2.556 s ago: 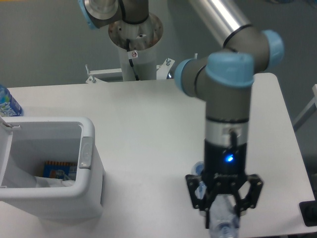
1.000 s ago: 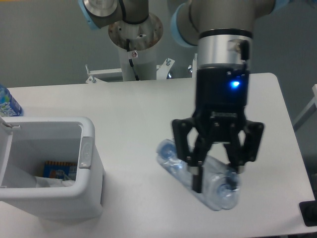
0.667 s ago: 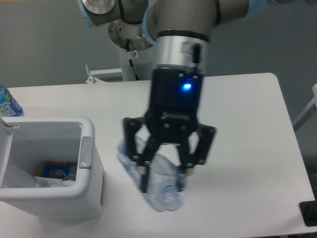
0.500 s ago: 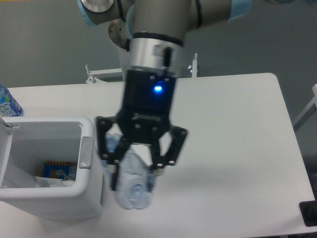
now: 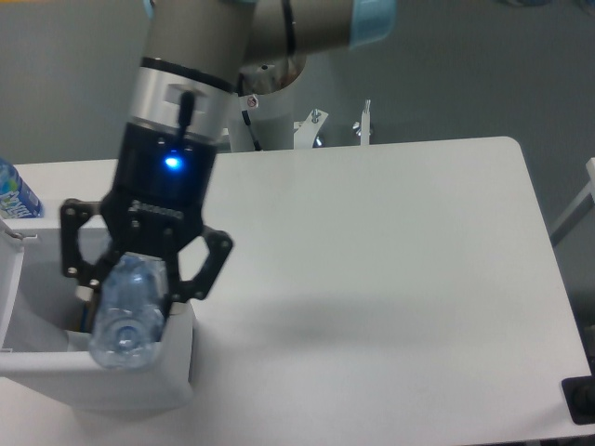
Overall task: Place the trash in the trash can
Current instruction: 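Carry the held bottle over the trash bin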
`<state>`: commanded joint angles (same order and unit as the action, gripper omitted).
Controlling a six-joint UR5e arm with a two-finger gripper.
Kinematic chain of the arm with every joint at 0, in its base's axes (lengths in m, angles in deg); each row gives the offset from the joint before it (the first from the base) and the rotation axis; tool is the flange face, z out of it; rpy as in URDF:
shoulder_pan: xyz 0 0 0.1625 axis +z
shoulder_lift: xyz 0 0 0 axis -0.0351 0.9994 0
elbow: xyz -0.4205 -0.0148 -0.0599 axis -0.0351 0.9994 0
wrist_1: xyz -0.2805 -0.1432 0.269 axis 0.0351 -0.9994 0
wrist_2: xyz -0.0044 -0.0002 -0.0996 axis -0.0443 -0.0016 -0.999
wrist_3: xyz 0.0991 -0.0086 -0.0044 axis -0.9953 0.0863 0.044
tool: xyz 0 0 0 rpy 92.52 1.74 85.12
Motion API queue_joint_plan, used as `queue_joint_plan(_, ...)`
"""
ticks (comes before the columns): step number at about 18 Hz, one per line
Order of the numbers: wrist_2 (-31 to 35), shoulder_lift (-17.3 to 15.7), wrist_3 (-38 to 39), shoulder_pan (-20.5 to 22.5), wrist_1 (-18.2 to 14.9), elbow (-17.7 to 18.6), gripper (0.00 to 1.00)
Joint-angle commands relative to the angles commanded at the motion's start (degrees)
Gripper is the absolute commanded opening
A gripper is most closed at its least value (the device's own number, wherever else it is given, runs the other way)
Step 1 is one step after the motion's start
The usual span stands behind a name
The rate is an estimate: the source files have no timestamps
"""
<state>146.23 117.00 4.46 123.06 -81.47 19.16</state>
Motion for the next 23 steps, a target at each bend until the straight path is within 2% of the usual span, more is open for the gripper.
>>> queue_joint_plan(4, -0.1, 2.4, -0.4, -3.0, 0.0, 0.0, 0.59)
queue_joint_plan(17, 0.1, 0.1, -0.8, -6.4, 0.1, 7.1, 0.59)
queue_joint_plan(21, 0.0, 0.0, -3.2, -6.4, 0.1, 6.5, 0.60)
queue_joint_plan(23, -0.1, 0.0, -8.7, -6.5, 0.1, 7.2, 0.60)
